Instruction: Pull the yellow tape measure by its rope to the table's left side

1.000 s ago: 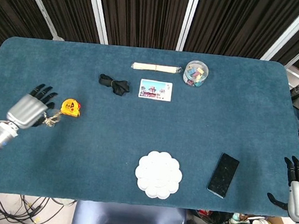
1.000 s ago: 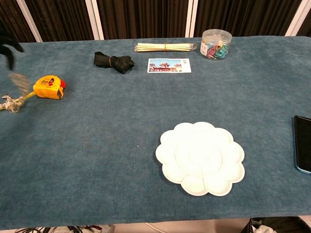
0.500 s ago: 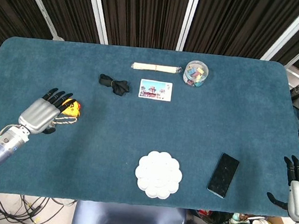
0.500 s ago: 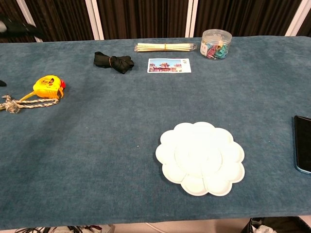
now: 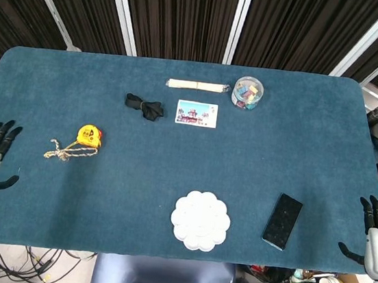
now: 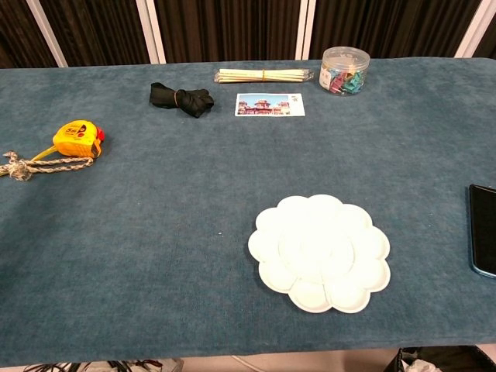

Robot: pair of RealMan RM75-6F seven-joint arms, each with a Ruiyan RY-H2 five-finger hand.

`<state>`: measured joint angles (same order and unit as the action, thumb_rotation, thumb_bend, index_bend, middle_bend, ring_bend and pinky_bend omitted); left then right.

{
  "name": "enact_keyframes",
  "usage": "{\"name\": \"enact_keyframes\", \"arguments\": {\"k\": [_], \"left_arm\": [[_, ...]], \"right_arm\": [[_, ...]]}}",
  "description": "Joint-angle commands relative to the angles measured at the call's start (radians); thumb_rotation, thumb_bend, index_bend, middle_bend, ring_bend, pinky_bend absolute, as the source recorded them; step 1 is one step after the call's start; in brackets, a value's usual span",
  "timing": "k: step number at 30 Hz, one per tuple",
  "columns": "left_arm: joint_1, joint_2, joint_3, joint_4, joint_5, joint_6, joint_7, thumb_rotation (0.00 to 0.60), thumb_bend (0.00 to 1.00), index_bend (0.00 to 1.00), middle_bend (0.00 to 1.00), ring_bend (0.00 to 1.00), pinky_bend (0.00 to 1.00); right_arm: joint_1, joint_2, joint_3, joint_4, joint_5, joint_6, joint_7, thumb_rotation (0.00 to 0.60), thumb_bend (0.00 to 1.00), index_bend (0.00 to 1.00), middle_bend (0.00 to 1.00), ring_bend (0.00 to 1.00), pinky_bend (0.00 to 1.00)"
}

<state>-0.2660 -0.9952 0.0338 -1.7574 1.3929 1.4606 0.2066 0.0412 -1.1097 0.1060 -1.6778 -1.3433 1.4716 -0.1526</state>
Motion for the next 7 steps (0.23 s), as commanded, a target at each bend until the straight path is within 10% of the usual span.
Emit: {"name": "enact_keyframes", "arguments": {"k": [1, 7], "left_arm": [[0.126, -0.005, 0.035, 0.099, 0.001, 0.096, -0.191, 0.600, 0.15, 0.04, 0.00, 0.00, 0.00], [0.142, -0.013, 0.019, 0.145, 0.026, 0.113, -0.248, 0.600, 0.15, 0.05, 0.00, 0.00, 0.00]], "right_arm": [[0.000, 0.000, 0.001, 0.000, -0.001, 0.001, 0.001, 0.600, 0.04, 0.00, 0.00, 0.10, 0.17], [0.000, 0.000, 0.001, 0.000, -0.005, 0.005, 0.001, 0.600, 0.04, 0.00, 0.00, 0.10, 0.17]]}}
